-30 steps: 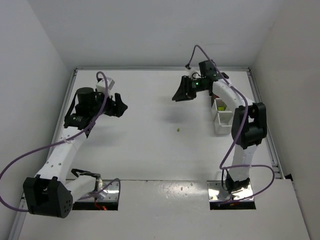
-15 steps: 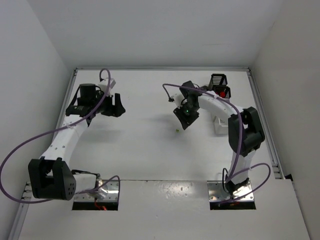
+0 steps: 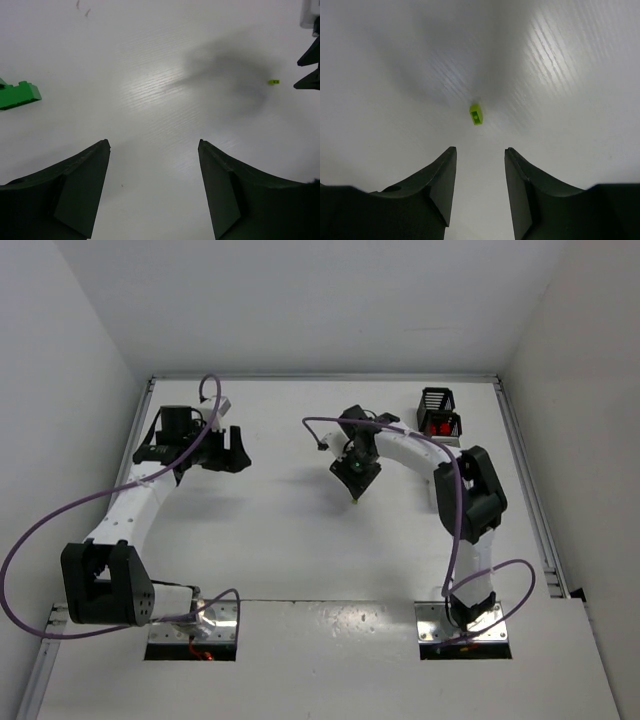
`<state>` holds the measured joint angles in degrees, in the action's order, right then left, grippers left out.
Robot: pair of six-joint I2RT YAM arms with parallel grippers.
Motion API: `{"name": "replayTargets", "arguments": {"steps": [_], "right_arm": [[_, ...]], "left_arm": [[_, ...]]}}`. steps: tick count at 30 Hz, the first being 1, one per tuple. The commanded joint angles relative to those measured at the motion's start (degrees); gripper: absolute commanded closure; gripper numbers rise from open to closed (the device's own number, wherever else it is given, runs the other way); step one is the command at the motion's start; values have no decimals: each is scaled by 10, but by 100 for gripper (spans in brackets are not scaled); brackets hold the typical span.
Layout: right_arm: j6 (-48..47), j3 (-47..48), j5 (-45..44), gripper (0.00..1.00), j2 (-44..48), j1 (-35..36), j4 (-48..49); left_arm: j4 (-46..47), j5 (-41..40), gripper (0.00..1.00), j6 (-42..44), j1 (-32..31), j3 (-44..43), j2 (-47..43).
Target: Sort the legos into containers by color
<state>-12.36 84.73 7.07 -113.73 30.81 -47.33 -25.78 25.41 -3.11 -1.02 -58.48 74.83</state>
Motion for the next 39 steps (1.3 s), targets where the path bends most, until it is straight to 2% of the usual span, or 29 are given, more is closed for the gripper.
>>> {"name": "replayTargets", "arguments": {"steps": [1,16,20,26,31,39], "right_arm": [[-16,32,4,56,-18,10,1],[-16,49,-1,60,-69,26,13],[-16,44,-8,61,-69,26,18],[-16,39,-14,61,-75,26,18],[-16,33,-8,67,-86,26,18],[-16,12,-8,77,-86,26,29]], "left_arm": [[1,10,23,-3,11,-18,-17],[18,23,16,-19,27,-23,0],[18,23,1,-25,32,-23,0],[23,23,1,-30,32,-23,5],[23,-9,1,-55,32,-29,10],[23,-9,1,-66,32,-34,10]]}}
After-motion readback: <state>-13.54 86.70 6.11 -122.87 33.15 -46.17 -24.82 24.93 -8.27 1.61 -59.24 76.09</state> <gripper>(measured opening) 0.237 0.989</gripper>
